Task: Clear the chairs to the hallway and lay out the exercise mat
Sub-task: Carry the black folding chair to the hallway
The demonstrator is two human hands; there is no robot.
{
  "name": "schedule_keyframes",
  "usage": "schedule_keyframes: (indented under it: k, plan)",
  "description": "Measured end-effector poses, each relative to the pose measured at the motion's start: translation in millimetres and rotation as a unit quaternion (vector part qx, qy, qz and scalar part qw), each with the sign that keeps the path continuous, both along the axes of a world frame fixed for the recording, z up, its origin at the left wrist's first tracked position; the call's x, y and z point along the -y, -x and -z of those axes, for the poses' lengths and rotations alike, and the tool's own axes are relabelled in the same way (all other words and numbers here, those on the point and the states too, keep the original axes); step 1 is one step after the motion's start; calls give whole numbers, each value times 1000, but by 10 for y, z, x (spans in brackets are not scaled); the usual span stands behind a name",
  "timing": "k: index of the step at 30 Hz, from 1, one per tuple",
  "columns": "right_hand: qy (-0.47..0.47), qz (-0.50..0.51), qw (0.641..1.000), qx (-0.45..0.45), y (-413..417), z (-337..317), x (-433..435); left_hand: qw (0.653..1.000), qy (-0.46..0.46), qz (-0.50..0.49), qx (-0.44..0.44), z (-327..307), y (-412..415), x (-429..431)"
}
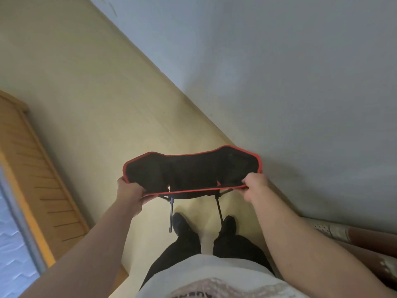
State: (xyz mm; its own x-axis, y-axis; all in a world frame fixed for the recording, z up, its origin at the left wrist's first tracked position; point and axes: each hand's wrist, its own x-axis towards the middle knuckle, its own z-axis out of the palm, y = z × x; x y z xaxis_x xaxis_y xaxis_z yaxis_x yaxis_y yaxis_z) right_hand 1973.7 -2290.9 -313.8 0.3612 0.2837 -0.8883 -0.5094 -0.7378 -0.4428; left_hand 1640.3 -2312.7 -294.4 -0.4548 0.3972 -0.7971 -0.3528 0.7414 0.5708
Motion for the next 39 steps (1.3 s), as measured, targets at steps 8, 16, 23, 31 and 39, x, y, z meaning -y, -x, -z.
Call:
schedule_keyframes:
  k: [8,16,23,31,39]
  plan:
    - [-110,-102,988,32,813,-647,-456,993,-111,-11,41,-468,888,47]
    - [-221,-177,957,65,1518,-1263,-844,973,-213,-92,-2,-960,1484,-155]
    - [-330,-158,931,6,2098,-1929,-1309,931,-344,-121,-12,-1769,1955,-467]
    - [-413,-151,898,-14,2594,-2609,-2005,899,-404,-162,-60,-2524,2237,-921]
    - [-467,-216,858,6,3024,-3168,-2836,868,-439,-199,-118,-3088,2434,-1343]
